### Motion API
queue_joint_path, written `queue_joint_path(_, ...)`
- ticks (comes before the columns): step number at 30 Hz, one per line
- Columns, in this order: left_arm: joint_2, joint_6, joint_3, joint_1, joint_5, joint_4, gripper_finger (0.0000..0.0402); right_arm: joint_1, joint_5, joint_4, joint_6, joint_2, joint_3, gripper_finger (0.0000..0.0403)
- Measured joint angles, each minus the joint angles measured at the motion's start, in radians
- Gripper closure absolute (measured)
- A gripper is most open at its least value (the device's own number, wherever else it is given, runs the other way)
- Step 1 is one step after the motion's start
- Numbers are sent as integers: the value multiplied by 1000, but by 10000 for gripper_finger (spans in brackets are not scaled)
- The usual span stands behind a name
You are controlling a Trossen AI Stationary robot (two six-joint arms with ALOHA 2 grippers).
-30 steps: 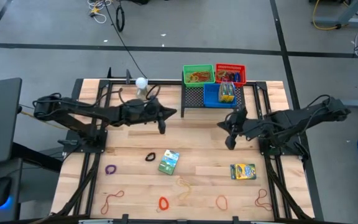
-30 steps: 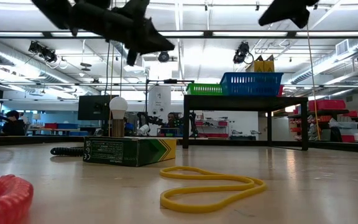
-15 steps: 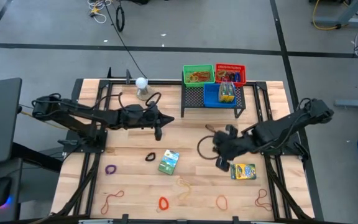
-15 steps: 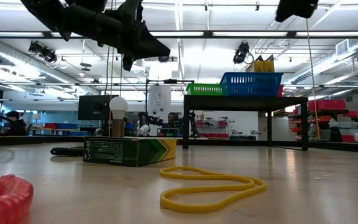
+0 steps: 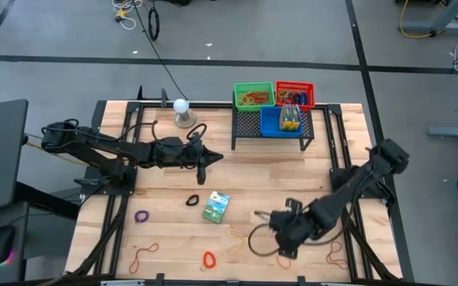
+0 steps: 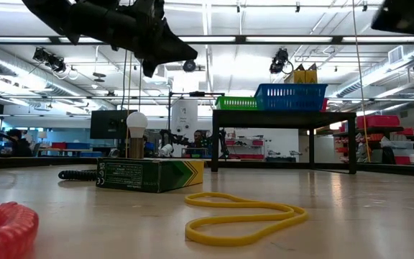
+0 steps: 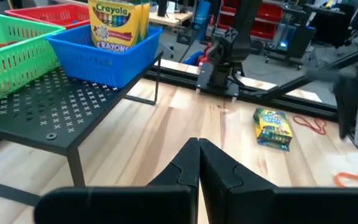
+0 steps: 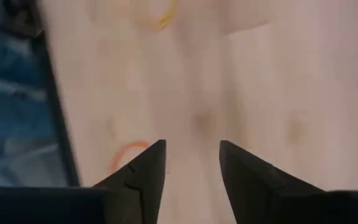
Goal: Pick & Place Office Desk Supplies
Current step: Put the orange rubber band into the green bin
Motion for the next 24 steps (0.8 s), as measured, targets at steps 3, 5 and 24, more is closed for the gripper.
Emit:
queue_joint_path(3,0,-5,0,0,0,16,394,26,-79,75,-27,64,-6,243)
queue_joint_path(5,0,-3,0,0,0,21,394,39,-130,135,-29,106,-20,243)
queue_joint_path(24,0,-40,0,0,21,11,394,92,-125,200,-95,320,-36,311)
